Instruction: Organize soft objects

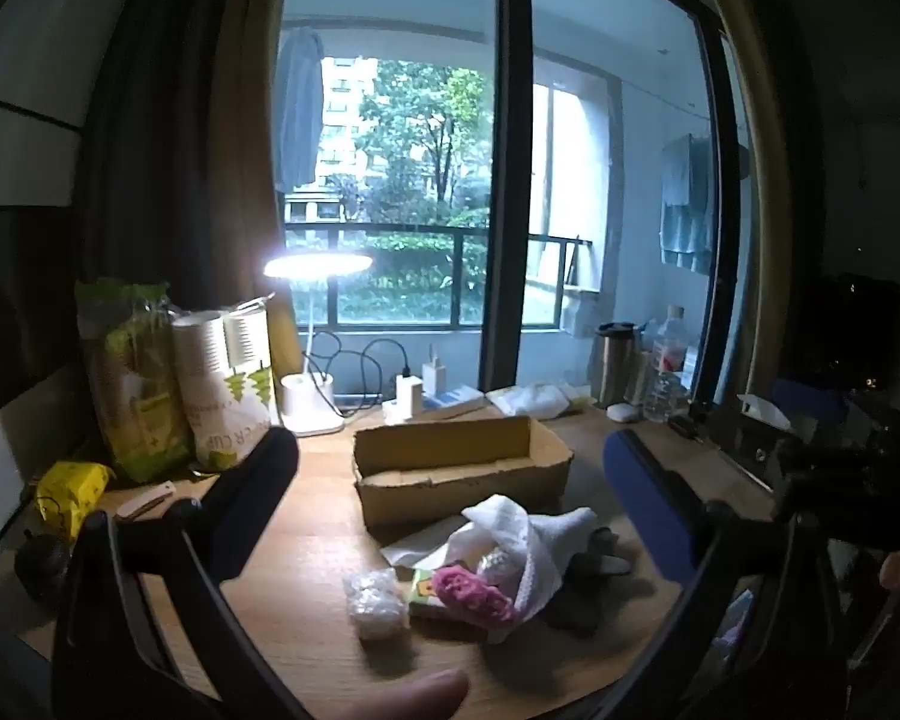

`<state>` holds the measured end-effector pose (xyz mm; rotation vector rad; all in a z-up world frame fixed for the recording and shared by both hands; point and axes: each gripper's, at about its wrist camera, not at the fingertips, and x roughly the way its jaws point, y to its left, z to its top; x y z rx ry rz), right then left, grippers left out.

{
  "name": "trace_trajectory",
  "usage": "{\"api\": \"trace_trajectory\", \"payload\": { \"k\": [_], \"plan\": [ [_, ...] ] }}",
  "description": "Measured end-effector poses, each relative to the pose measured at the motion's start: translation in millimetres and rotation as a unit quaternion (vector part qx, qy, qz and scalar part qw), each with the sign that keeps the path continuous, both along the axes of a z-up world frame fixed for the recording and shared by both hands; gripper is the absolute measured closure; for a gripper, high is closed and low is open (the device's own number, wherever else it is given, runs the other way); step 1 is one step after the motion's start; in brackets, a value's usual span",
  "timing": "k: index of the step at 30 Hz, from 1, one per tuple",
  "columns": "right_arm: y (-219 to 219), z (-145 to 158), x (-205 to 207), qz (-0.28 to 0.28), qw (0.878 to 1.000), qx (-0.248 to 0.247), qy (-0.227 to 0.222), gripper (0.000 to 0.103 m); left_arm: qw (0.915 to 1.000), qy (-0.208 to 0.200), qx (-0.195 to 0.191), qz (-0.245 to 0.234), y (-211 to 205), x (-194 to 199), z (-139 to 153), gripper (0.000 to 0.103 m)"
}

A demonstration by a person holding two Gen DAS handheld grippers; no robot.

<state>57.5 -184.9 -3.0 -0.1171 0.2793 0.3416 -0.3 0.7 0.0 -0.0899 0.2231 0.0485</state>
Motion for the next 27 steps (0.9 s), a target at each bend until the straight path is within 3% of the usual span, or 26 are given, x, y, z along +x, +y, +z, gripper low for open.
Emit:
{"api": "trace_trajectory", "payload": {
  "k": [27],
  "plan": [
    [2.8,2.4,-2.4,0.003,1.000,0.002,0.012,0.011,1.0000,0.006,-0.008,-0.002,5.3,-5.4,1.5,0.000]
  ]
}}
